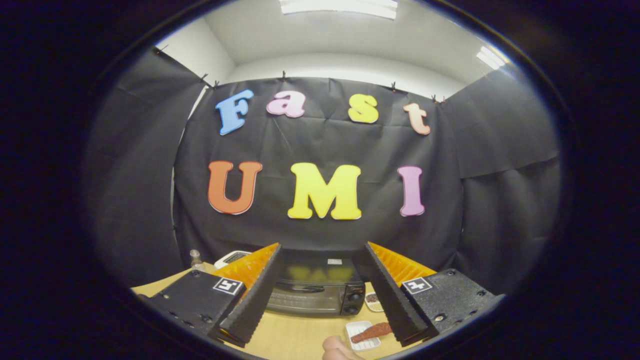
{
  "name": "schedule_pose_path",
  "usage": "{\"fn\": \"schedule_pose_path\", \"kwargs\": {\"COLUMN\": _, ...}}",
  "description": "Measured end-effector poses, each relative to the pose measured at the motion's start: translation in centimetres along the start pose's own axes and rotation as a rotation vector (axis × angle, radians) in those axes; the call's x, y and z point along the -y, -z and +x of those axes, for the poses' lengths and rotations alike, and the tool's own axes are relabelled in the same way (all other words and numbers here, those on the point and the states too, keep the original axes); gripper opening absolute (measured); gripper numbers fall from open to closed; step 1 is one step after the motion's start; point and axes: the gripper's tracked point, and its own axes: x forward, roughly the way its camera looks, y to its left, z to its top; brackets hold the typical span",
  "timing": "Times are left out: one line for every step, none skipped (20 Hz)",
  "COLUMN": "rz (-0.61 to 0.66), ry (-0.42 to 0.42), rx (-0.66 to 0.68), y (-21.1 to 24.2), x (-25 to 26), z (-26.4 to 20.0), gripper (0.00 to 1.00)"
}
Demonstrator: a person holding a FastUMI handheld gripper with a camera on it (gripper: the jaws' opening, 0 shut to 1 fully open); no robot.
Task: Open the toaster oven, put the food inside, and close the toaster oven door.
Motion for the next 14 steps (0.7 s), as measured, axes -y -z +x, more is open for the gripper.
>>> {"fn": "schedule_pose_path", "kwargs": {"rz": 0.021, "ry": -0.01, "rx": -0.024, "y": 1.2, "x": -0.1, "z": 1.2, "gripper": 1.0}}
{"fn": "schedule_pose_path", "kwargs": {"rz": 0.032, "ry": -0.016, "rx": -0.043, "y": 2.2, "x": -0.1, "z": 2.6, "gripper": 1.0}}
{"fn": "schedule_pose_path", "kwargs": {"rz": 0.042, "ry": -0.017, "rx": -0.068, "y": 3.3, "x": -0.2, "z": 4.0, "gripper": 1.0}}
{"fn": "schedule_pose_path", "kwargs": {"rz": 0.042, "ry": -0.02, "rx": -0.082, "y": 4.5, "x": -0.3, "z": 5.5, "gripper": 1.0}}
{"fn": "schedule_pose_path", "kwargs": {"rz": 0.035, "ry": -0.012, "rx": -0.111, "y": 5.7, "x": -0.2, "z": 6.8, "gripper": 1.0}}
{"fn": "schedule_pose_path", "kwargs": {"rz": 0.03, "ry": -0.004, "rx": -0.141, "y": 7.2, "x": 0.0, "z": 8.1, "gripper": 1.0}}
{"fn": "schedule_pose_path", "kwargs": {"rz": 0.028, "ry": 0.0, "rx": -0.179, "y": 8.7, "x": -0.1, "z": 9.4, "gripper": 1.0}}
{"fn": "schedule_pose_path", "kwargs": {"rz": 0.03, "ry": 0.006, "rx": -0.212, "y": 10.1, "x": -0.1, "z": 10.4, "gripper": 1.0}}
{"fn": "schedule_pose_path", "kwargs": {"rz": 0.031, "ry": -0.005, "rx": -0.243, "y": 11.3, "x": -0.5, "z": 11.5, "gripper": 1.0}}
{"fn": "schedule_pose_path", "kwargs": {"rz": 0.031, "ry": -0.009, "rx": -0.273, "y": 12.7, "x": -1.0, "z": 12.6, "gripper": 1.0}}
{"fn": "schedule_pose_path", "kwargs": {"rz": 0.03, "ry": -0.01, "rx": -0.304, "y": 13.8, "x": -1.2, "z": 13.6, "gripper": 1.0}}
{"fn": "schedule_pose_path", "kwargs": {"rz": 0.032, "ry": -0.009, "rx": -0.344, "y": 15.0, "x": -1.5, "z": 14.5, "gripper": 1.0}}
{"fn": "schedule_pose_path", "kwargs": {"rz": 0.049, "ry": -0.018, "rx": -0.386, "y": 15.8, "x": -2.0, "z": 15.0, "gripper": 1.0}}
{"fn": "schedule_pose_path", "kwargs": {"rz": 0.088, "ry": -0.022, "rx": -0.42, "y": 16.5, "x": -2.6, "z": 15.4, "gripper": 1.0}}
